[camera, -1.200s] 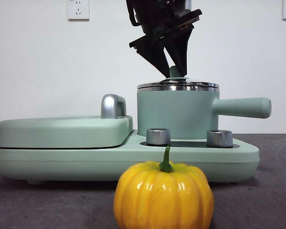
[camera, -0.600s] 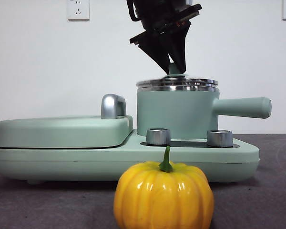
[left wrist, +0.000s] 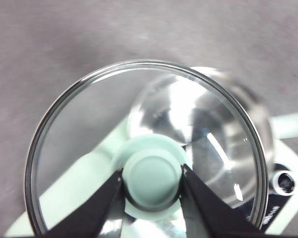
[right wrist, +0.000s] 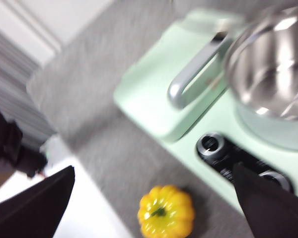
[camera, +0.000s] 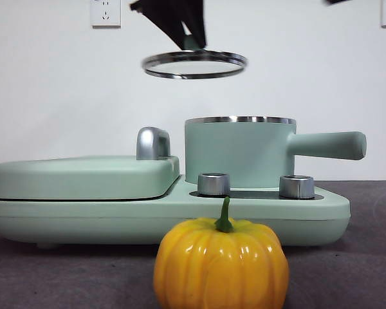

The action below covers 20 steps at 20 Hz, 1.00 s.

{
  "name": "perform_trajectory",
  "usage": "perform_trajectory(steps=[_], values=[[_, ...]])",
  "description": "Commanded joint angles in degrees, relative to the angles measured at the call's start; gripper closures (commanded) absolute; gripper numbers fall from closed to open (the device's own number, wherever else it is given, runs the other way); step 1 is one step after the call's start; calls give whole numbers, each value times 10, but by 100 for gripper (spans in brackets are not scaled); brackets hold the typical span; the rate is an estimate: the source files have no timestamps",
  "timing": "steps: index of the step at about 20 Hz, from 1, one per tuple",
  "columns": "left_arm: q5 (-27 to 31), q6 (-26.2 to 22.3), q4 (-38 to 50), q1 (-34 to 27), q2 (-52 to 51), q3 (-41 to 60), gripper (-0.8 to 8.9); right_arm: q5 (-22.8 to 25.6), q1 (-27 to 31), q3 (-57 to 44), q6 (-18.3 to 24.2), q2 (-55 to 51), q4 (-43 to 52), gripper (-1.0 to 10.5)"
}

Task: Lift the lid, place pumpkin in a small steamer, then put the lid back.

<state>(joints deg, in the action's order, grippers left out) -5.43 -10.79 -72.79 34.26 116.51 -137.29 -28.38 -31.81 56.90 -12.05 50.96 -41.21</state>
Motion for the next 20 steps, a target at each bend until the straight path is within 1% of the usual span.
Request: perform_trajectory(steps=[1, 3, 5, 7, 9, 13, 16, 17, 19, 20], values=[[0, -1, 2, -24, -18, -23, 799, 59, -90, 26, -24, 57, -16, 456], [1, 7, 1, -51, -29, -23, 799, 103, -146, 36, -26, 104, -26, 455], [0, 14, 1, -78, -36, -23, 799, 135, -193, 39, -30, 150, -26, 455], [0, 24, 0, -105, -37, -23, 799, 151, -225, 39, -29, 195, -26, 455], [-1, 27, -5, -129, -37, -22, 799, 151, -246, 39, -28, 236, -26, 454], [-2, 30, -7, -162, -37, -22, 799, 154, -261, 39, -23, 307, -28, 453], [-7, 30, -7, -174, -37, -21, 799, 154, -261, 39, -23, 353, -30, 415], [-10, 31, -7, -177, -37, -21, 799, 159, -261, 39, -23, 366, -30, 415], [-11, 32, -7, -178, -37, -21, 799, 190, -261, 39, -23, 387, -30, 415], [-10, 32, -7, -178, -37, -21, 799, 196, -261, 39, -23, 395, -30, 414]])
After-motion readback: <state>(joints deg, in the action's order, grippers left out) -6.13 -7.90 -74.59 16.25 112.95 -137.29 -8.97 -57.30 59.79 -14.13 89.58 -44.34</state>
